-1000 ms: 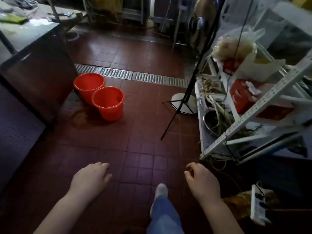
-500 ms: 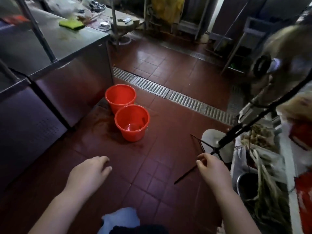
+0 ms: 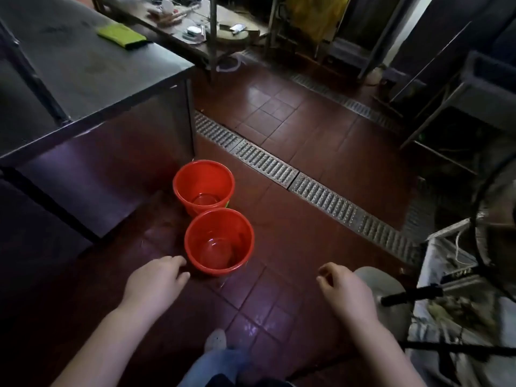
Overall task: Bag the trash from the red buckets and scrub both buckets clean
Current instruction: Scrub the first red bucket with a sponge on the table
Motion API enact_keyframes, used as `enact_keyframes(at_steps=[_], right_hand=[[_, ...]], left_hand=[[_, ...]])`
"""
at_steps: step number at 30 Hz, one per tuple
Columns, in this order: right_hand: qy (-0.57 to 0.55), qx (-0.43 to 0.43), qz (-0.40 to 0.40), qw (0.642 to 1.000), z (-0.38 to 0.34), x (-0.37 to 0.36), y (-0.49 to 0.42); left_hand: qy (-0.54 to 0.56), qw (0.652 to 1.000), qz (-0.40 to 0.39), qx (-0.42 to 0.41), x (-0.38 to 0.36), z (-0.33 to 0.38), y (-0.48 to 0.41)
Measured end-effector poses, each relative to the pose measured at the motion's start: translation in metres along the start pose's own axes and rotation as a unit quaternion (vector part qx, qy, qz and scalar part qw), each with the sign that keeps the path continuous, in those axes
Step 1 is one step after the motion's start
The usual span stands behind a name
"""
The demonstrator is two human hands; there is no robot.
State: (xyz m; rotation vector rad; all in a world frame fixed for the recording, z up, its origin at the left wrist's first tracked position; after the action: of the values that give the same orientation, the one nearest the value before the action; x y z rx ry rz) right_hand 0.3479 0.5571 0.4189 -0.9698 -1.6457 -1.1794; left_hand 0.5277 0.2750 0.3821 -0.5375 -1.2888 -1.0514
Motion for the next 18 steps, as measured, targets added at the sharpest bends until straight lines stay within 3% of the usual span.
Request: enact_keyframes(at_steps=[7, 18], right_hand=[[0.044, 0.064, -0.047, 0.996, -0.053, -0.010, -0.132], [0.146, 0.183, -0.208, 0.950, -0.126, -0.118, -0.361]], left_hand=[[0.028, 0.998, -0.017, 0.048, -0.007, -0.013, -0.103], [0.130, 0.954, -0.026, 0.268, -0.107, -0.032, -0.206]])
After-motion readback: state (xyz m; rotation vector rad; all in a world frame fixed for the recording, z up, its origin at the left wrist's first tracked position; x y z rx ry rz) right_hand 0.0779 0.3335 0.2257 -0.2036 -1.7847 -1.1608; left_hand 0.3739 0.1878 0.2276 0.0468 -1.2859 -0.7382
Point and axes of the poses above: each hand's wrist, its own y-axis away from the middle knuckle, its own x-axis out of the back of the hand, z = x × y, the point moved 2 cm from there along -y, towards the middle knuckle, and after that the axes turned 8 degrees about -x, right-handed, at the moved point
